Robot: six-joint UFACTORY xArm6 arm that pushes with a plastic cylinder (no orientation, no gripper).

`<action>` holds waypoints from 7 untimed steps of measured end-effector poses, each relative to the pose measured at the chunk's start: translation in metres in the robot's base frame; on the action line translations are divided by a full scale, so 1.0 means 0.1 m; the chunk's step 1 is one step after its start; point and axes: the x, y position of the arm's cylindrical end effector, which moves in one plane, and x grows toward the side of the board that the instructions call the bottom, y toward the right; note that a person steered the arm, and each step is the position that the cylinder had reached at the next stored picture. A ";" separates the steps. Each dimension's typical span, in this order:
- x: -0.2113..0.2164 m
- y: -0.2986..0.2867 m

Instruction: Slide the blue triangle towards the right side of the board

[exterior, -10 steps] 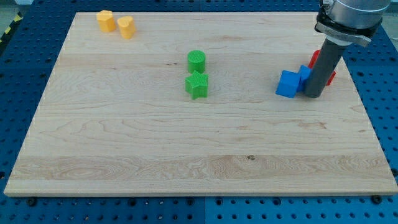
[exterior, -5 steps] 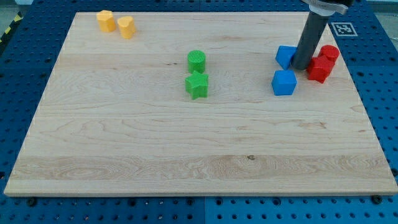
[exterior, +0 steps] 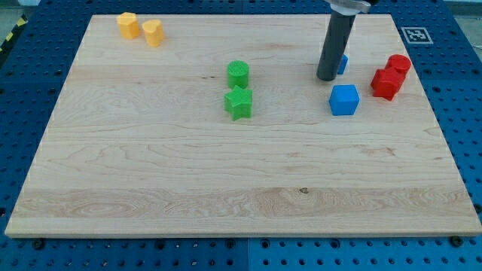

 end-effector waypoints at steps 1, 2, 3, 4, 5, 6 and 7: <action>-0.16 0.01; -0.28 0.07; -0.30 0.07; -0.22 0.08; -0.21 0.20; -0.21 0.38; -0.28 0.43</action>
